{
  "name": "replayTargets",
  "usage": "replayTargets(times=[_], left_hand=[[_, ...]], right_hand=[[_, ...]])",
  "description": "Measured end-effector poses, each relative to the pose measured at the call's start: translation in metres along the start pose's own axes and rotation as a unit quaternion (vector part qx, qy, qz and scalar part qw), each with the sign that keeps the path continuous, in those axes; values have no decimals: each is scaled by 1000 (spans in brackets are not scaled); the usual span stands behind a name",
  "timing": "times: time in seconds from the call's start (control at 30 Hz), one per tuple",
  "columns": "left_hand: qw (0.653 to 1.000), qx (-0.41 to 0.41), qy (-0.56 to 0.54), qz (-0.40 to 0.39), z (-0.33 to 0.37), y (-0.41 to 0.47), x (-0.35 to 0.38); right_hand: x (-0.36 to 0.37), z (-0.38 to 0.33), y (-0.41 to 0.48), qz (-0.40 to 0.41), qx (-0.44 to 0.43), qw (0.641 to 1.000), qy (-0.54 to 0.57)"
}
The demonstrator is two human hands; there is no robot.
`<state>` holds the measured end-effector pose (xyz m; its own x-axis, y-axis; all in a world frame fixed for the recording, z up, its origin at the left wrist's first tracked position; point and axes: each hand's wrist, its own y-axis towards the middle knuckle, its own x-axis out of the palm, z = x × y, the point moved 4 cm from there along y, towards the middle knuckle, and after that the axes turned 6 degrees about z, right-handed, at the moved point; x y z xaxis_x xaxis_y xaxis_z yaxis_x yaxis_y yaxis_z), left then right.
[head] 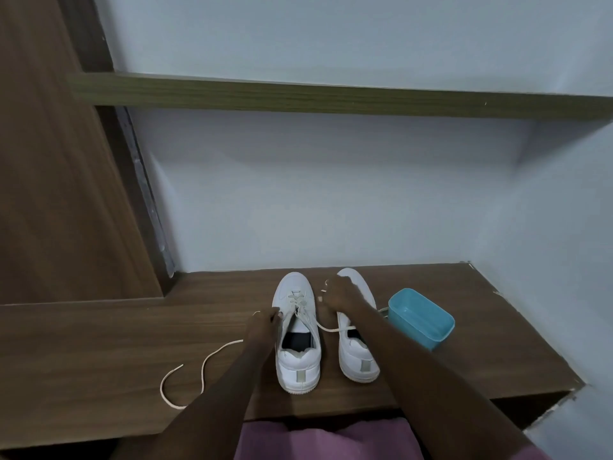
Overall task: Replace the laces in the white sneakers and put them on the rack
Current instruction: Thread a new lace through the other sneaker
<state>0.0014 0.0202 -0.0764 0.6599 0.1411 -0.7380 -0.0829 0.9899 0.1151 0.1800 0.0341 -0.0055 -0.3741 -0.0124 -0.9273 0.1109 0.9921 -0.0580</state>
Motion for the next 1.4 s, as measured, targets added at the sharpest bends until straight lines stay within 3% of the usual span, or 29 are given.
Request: replayTargets(times=[0.27,0.57,0.83,1.23,1.4], left_hand=[[992,-72,68,-85,5,21,7],[973,-11,227,-26,-4,13,-5],[989,-37,142,2,2,16,-12],[988,-40,148,0,-7,31,-8],[989,8,133,67,4,20,-14]], right_hand=[[64,1,9,-34,82,988,125],[74,9,14,24,184,962,202],[70,8,15,77,224,948,211],[69,3,26,37,168,967,189],[57,4,18,22,143,967,208]])
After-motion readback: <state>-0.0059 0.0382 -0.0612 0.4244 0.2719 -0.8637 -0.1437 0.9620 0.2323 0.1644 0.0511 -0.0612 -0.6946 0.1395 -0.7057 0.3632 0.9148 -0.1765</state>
